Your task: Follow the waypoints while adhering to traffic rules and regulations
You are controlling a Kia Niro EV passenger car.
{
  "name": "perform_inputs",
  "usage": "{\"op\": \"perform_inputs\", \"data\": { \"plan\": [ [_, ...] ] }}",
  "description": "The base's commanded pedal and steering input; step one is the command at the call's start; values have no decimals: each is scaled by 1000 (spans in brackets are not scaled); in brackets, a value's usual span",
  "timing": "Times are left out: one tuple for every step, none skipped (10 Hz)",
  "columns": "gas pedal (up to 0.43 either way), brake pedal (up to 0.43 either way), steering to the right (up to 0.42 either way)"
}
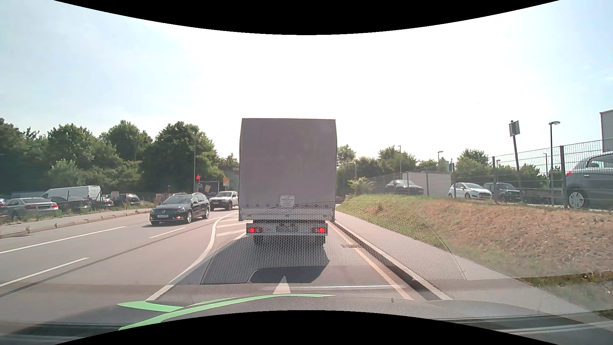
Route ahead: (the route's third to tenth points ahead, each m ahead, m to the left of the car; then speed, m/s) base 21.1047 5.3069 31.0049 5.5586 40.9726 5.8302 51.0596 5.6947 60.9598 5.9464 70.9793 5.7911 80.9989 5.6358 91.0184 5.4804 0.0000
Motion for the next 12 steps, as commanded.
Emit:
{"op": "perform_inputs", "data": {
  "plan": [
    [0, 280, 3],
    [0, 280, 4],
    [0, 280, 3],
    [0, 280, 3],
    [0, 280, 3],
    [0, 280, 4],
    [0, 280, 3],
    [0, 280, 3],
    [0, 280, 3],
    [0, 280, 3],
    [0, 280, 3],
    [0, 280, 3]
  ]
}}
